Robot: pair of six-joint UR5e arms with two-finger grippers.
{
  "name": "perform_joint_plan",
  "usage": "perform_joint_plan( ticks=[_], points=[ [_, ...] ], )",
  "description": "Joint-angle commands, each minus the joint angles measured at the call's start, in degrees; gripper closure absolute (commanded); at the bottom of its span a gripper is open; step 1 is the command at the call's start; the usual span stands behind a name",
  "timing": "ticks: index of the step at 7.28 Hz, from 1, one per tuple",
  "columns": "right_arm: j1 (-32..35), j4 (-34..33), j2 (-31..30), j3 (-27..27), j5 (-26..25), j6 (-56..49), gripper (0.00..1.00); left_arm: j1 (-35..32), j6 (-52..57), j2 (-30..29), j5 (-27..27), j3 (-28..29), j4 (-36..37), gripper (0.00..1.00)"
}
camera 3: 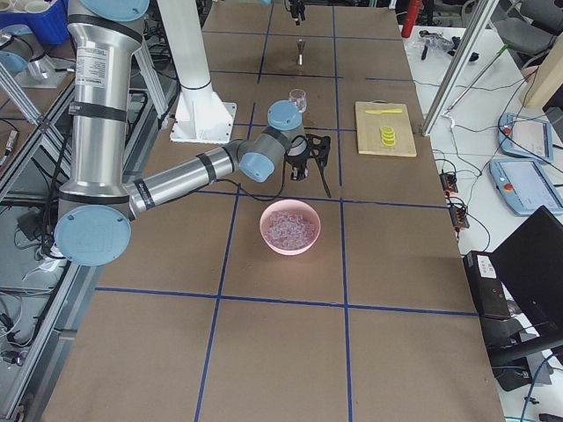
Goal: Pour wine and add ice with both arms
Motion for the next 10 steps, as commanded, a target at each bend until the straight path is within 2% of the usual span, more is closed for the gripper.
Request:
perform_joint_plan(
  ticks=[1, 2, 4, 5, 6, 7, 8, 9, 10],
  points=[
    [-6.28, -0.28, 8.33, 1.02, -0.8, 9.58, 1.0, -1.16, 7.18, -4.54, -0.62, -0.03, 13.12, 0.0],
    [-10.06, -3.77, 14.73, 1.11, -2.89, 16.41, 1.0, -3.52, 13.32, -8.48, -0.53, -0.11, 21.71, 0.0],
    [-19.45, -18.13, 29.39, 1.02, -13.58, 23.4, 1.0, -8.61, 25.46, -15.34, -0.09, -0.2, 36.33, 0.0],
    [-25.07, -24.83, 35.99, 0.24, -19.47, 25.51, 1.0, -9.51, 26.3, -17.03, -0.09, -0.29, 38.91, 0.0],
    [-27.91, -26.2, 39.89, -2.21, -24.05, 27.36, 1.0, -9.52, 26.3, -17.05, -0.18, -0.81, 39.29, 0.0],
    [-29.16, -26.21, 41.84, -4.32, -26.01, 28.16, 1.0, -9.6, 27.0, -16.96, -0.61, -2.73, 42.51, 0.0],
    [-29.34, -26.21, 42.38, -4.95, -26.2, 28.52, 1.0, -11.69, 33.88, -17.05, -0.62, -5.62, 49.59, 0.0],
    [-29.26, -26.3, 43.34, -6.17, -26.9, 28.52, 1.0, -15.8, 42.3, -17.22, -0.62, -6.09, 55.23, 0.0],
    [-29.26, -26.47, 43.09, -6.8, -27.26, 28.52, 1.0, -17.67, 44.04, -17.14, -0.62, -6.18, 55.98, 0.0]
  ],
)
